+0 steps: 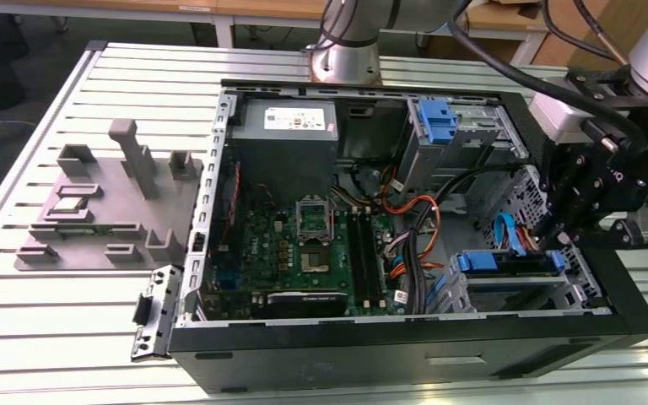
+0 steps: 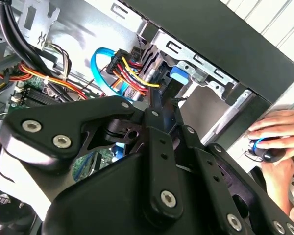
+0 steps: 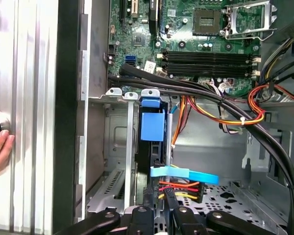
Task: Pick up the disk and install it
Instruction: 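Insert the second disk wire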
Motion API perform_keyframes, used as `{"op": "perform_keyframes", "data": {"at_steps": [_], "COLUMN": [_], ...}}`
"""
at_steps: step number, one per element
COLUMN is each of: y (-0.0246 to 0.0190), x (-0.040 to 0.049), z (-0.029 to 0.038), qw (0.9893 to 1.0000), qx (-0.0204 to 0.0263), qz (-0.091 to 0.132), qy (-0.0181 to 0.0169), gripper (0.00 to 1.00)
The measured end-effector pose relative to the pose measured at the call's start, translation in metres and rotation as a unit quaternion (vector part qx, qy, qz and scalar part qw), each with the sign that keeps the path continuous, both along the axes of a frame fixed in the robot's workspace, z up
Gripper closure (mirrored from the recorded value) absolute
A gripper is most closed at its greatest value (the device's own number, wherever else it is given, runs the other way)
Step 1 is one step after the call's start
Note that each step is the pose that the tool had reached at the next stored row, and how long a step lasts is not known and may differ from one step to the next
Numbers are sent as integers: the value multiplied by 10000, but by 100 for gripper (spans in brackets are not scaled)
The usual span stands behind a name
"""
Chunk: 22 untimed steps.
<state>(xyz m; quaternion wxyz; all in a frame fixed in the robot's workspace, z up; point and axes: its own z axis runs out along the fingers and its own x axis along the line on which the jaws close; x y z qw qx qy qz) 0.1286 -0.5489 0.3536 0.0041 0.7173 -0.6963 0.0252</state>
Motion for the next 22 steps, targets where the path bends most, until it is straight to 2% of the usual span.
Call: {"op": "perform_keyframes", "data": {"at_steps": [6, 7, 10, 11, 15, 16, 19, 22], "y": [0, 0, 0, 1, -1, -4, -15, -18], "x": [0, 1, 6, 6, 6, 6, 6, 6], "z": [16, 16, 13, 13, 13, 13, 14, 35], "qw": [10000, 10000, 9997, 9996, 9996, 9996, 9994, 9993], "qx": [0, 0, 0, 0, 1, 29, 192, 241], "qz": [0, 1, 0, 0, 0, 1, 6, 7], "qy": [1, 17, 235, 270, 275, 275, 275, 275], "gripper": [76, 76, 76, 76, 76, 76, 76, 76]}}
